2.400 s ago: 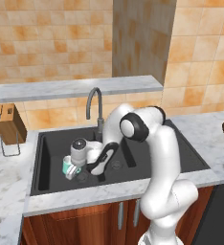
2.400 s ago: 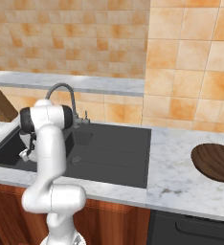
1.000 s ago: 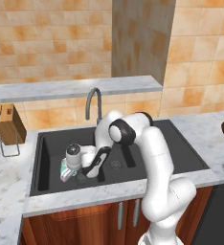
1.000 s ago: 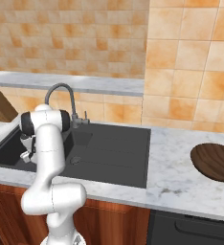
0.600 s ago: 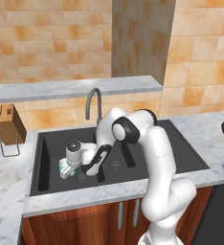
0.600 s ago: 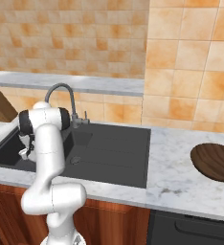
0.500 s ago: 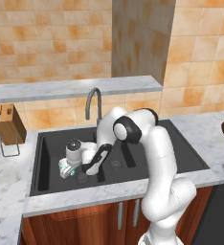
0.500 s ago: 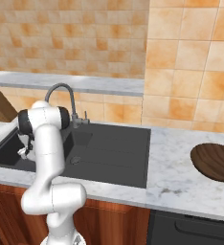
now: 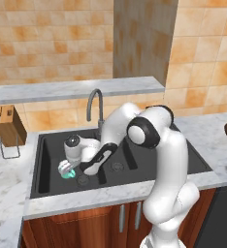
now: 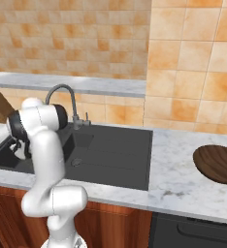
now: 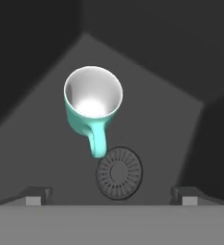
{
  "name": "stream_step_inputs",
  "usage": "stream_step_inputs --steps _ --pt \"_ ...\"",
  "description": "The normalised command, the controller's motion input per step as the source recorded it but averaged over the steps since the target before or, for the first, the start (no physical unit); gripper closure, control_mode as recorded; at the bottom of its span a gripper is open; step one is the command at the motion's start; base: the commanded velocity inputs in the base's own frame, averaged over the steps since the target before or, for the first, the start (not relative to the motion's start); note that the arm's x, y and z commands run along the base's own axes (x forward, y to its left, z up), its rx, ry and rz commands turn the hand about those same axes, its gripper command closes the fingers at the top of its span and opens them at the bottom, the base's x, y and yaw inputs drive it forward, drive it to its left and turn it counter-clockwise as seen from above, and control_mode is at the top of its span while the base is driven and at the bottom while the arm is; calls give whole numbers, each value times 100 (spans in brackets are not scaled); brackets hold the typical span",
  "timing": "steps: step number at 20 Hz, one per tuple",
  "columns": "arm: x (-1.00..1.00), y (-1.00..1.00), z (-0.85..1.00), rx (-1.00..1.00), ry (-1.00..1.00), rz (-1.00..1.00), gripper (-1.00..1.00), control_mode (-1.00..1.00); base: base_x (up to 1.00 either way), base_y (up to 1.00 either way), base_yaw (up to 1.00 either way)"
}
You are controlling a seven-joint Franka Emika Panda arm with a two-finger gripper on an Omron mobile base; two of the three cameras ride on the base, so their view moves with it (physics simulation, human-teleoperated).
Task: Pick the mug and place it in the sink. Pick the bowl and place it in the open cabinet and then close the cabinet.
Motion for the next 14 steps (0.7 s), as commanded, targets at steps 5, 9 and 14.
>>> stream_step_inputs --steps 5,9,14 --pt "-31 0 83 0 3 -14 -100 -100 0 0 0" --pt "-30 -6 84 0 6 -12 -100 -100 0 0 0" --pt "-33 -10 60 0 17 -11 -100 -100 0 0 0"
